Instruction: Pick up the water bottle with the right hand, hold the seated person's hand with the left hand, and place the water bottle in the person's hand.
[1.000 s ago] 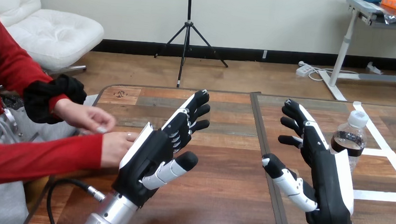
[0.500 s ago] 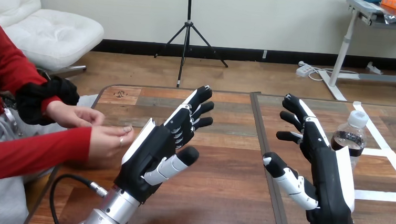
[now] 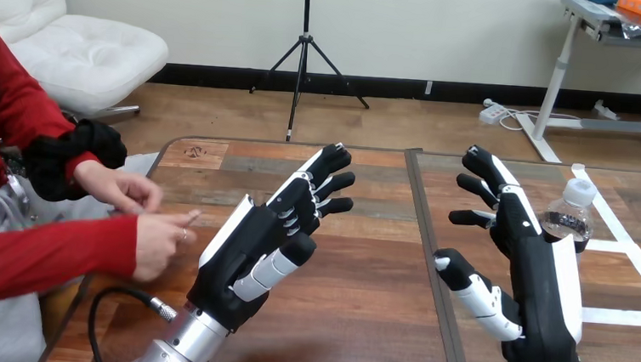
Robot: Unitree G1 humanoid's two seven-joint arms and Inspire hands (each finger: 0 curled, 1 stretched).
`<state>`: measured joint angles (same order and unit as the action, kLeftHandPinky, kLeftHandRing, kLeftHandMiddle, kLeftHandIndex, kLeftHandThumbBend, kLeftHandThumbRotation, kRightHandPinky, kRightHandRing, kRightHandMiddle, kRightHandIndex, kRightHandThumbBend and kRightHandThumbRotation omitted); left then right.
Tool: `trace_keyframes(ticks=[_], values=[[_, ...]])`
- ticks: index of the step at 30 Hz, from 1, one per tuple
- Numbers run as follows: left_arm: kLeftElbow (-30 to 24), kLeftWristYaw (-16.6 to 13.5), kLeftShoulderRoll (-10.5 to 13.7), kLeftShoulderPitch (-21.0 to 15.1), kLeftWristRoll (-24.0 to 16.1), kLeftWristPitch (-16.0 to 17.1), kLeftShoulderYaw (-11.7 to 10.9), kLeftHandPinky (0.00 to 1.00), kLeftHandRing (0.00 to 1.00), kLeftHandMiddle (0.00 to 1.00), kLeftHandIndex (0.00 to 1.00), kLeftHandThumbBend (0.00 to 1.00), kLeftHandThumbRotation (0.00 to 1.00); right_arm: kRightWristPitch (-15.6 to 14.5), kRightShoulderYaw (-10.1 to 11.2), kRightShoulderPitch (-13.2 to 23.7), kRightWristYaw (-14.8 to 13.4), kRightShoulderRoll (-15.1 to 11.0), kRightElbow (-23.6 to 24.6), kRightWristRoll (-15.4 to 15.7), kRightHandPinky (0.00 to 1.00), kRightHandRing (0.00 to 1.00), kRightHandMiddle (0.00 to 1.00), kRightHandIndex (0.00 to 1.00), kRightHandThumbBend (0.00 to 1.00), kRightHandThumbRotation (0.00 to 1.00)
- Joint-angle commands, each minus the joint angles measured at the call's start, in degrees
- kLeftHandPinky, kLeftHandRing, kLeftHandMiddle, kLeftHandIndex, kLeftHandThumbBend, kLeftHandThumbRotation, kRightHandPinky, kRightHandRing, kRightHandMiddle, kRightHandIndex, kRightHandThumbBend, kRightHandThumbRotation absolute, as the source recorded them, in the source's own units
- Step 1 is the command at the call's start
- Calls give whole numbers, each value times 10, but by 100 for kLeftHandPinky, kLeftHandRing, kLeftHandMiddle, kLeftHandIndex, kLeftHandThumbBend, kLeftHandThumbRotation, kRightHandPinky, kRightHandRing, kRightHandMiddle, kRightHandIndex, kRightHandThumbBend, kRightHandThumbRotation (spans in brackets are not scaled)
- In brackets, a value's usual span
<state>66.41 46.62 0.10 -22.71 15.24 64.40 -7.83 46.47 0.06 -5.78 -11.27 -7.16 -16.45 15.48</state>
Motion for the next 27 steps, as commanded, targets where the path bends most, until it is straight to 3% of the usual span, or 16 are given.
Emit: trace_keyframes(ticks=[1, 27], values=[[-30, 2, -2, -14, 9, 4, -5, 86, 93, 96, 95, 100, 83, 13, 5, 27, -2, -5, -4, -2, 66, 84, 88, 88, 100, 86], [-30, 1, 12, -12, 9, 11, -11, 87, 94, 97, 96, 100, 82, -9, 12, 36, 3, -1, 0, -11, 69, 84, 88, 89, 100, 81]])
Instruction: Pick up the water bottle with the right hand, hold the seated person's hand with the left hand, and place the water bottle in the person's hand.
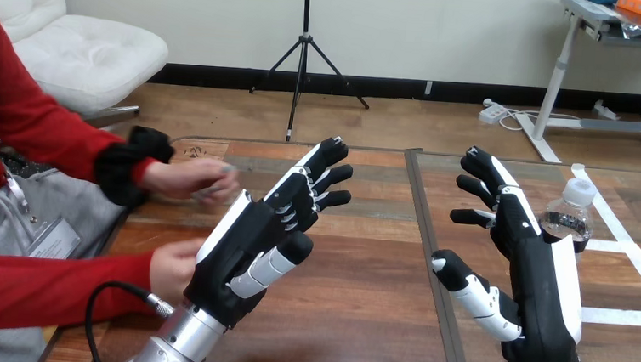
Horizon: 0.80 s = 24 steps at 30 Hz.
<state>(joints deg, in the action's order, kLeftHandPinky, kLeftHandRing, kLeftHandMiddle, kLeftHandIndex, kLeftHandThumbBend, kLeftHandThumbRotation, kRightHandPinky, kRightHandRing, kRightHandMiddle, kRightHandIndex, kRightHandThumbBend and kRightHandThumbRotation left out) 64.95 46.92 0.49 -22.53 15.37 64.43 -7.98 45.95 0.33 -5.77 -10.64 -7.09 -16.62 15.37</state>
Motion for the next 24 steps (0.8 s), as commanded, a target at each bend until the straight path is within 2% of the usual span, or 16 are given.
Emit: trace_keyframes(ticks=[1, 15, 24], values=[[-15, -1, 8, -13, 8, 9, -9, 87, 94, 97, 96, 100, 82, -5, 11, 35, -5, -2, 1, -10, 69, 84, 87, 89, 100, 81], [-12, -7, 15, -14, -2, 7, -6, 87, 94, 97, 96, 100, 82, -5, 27, 29, -19, -3, 3, -10, 69, 83, 87, 88, 100, 80], [-10, -9, 17, -16, -6, 10, -4, 86, 94, 97, 96, 100, 83, -10, 43, 15, -28, -3, 21, -6, 68, 83, 86, 88, 100, 79]])
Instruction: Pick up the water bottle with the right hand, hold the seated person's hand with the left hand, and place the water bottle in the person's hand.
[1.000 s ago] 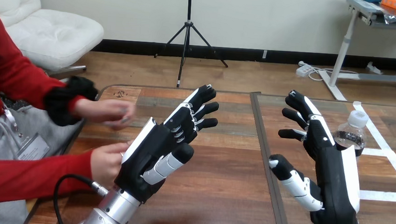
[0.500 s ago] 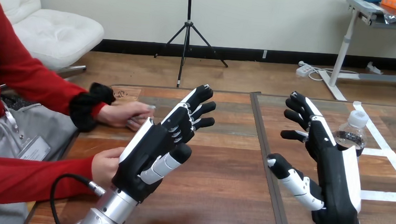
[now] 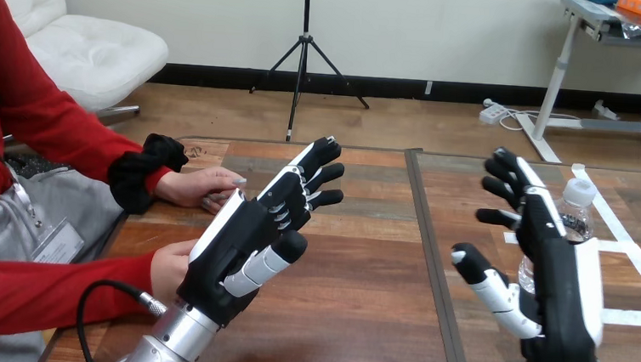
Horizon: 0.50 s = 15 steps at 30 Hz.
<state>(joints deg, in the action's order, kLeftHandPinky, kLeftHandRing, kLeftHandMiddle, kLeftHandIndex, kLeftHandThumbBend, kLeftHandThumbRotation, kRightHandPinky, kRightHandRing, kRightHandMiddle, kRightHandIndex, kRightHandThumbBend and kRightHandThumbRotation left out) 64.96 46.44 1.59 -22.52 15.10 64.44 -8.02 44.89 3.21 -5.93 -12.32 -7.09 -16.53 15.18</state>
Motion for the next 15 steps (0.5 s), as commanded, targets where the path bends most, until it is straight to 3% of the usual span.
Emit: trace_keyframes(ticks=[1, 15], values=[[-10, -3, 7, -17, -3, 9, -3, 86, 94, 97, 96, 100, 83, 0, 16, 14, -14, -3, 23, -3, 68, 83, 86, 88, 100, 79], [-5, 1, 6, -20, -3, 9, -2, 87, 95, 98, 96, 100, 83, 11, 38, -6, -42, -1, 37, 3, 67, 82, 85, 87, 100, 76]])
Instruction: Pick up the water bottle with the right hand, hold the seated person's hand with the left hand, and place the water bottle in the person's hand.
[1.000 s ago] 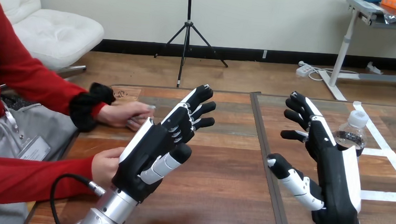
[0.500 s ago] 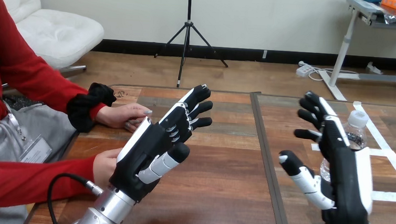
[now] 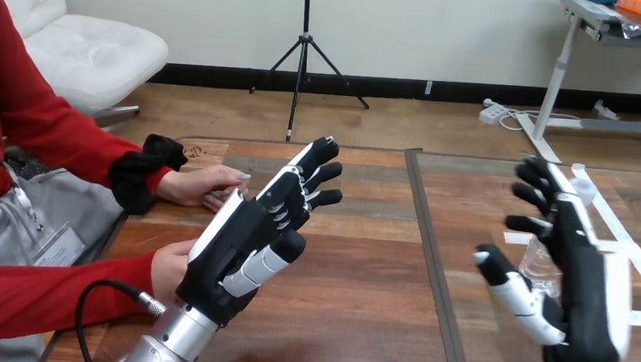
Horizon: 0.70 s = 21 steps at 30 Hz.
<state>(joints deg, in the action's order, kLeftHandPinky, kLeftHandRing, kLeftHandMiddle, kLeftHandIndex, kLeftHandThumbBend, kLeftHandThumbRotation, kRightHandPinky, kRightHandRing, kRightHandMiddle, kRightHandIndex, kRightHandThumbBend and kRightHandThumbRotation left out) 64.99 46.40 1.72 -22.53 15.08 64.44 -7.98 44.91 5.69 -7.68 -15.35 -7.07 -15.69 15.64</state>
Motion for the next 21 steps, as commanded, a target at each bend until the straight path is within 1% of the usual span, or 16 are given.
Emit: trace_keyframes(ticks=[1, 6, 12, 21], values=[[-5, 2, 4, -20, -2, 9, -2, 87, 95, 98, 96, 100, 83, 13, 16, 9, -13, -2, 30, -2, 67, 82, 85, 86, 100, 75], [-5, 1, 3, -21, -3, 9, -1, 87, 95, 98, 95, 100, 83, 16, 21, 1, -17, -3, 36, -5, 67, 83, 86, 86, 100, 74], [-4, 4, 2, -22, -2, 7, -1, 87, 95, 98, 95, 100, 82, 20, 26, -7, -13, -2, 45, -13, 69, 83, 86, 86, 100, 71], [-2, 5, 2, -23, -3, 7, -1, 87, 95, 98, 95, 100, 82, 26, 35, -15, -18, -1, 53, -12, 70, 84, 86, 85, 100, 69]])
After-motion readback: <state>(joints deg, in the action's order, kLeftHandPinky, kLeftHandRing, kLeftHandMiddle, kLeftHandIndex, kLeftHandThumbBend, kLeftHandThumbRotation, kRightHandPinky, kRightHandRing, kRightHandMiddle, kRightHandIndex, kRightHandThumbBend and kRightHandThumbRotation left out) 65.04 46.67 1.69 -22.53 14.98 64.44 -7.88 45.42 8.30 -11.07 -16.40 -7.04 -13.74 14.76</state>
